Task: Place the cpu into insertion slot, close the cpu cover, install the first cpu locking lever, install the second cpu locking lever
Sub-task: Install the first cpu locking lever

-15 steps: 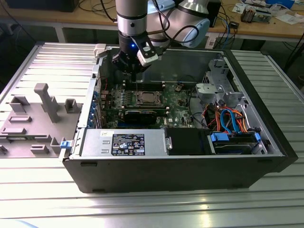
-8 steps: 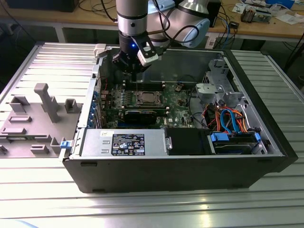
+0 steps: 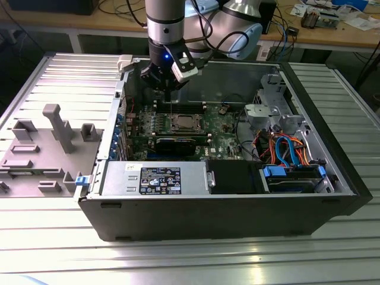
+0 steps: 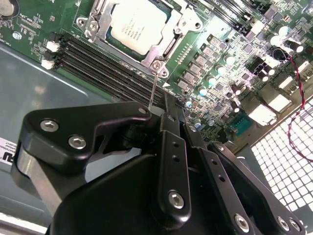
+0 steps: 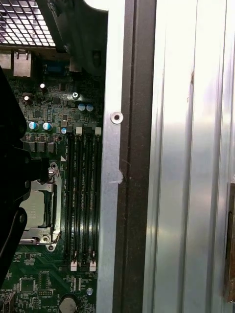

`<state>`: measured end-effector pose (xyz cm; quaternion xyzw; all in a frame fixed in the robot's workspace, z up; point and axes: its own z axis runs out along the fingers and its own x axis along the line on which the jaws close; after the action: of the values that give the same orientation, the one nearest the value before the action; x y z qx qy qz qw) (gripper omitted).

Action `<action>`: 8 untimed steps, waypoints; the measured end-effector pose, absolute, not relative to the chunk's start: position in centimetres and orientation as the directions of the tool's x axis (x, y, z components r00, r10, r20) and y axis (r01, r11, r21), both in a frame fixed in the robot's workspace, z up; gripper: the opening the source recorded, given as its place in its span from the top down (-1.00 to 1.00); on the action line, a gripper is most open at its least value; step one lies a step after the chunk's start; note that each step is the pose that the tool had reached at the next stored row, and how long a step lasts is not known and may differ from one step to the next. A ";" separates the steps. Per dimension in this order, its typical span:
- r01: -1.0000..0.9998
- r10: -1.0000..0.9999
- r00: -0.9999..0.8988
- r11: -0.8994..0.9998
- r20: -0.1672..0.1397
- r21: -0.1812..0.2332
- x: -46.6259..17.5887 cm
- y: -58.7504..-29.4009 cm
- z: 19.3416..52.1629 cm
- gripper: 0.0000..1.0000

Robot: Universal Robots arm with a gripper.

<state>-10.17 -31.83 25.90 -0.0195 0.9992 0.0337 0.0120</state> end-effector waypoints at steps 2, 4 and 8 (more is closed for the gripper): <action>-0.040 -0.038 -0.999 0.997 -0.025 0.067 -10.1 -31.8 25.9 0.79; -0.040 -0.038 -0.999 0.997 -0.025 0.067 -10.0 -31.8 25.9 0.79; -0.040 -0.038 -0.999 0.997 -0.025 0.067 -9.6 -31.8 25.9 0.79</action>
<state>-9.64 -31.83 25.90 -0.0194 0.9992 0.0337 0.0121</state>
